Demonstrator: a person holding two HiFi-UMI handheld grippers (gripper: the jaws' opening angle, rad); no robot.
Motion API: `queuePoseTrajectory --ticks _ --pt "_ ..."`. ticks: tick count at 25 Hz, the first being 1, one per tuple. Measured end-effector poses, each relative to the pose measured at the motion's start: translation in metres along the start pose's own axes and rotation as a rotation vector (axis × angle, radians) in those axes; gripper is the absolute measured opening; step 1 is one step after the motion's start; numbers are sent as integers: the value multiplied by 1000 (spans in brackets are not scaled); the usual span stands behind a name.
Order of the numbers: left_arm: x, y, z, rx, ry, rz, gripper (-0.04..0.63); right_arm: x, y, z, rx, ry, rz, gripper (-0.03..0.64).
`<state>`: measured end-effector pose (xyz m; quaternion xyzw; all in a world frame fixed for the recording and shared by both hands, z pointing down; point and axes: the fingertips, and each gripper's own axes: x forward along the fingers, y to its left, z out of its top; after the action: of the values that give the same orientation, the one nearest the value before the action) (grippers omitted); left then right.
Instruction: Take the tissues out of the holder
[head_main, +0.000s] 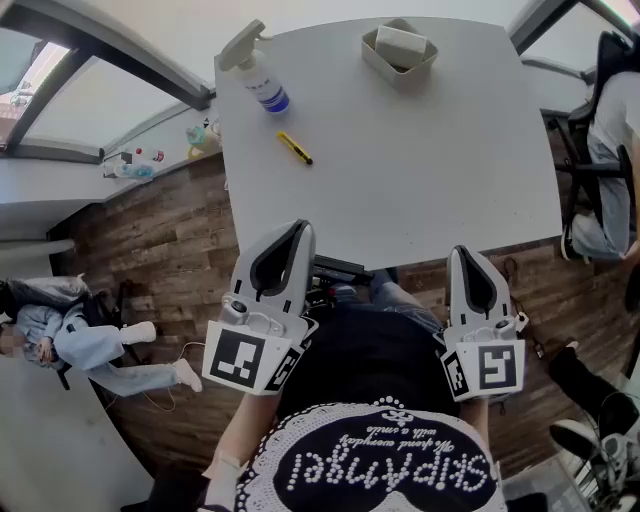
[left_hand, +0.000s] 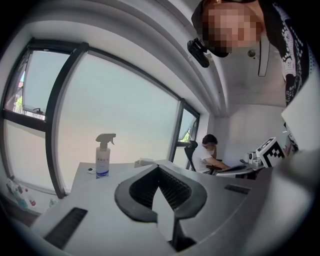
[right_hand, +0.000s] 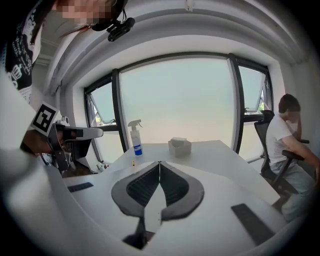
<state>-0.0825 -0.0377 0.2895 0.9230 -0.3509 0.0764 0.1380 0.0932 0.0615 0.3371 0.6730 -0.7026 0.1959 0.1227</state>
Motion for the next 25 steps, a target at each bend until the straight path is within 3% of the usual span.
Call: queuePoseTrajectory --ticks 25 --pt "52 -66 9 64 -41 39 2 -4 -83 7 5 -77 57 14"
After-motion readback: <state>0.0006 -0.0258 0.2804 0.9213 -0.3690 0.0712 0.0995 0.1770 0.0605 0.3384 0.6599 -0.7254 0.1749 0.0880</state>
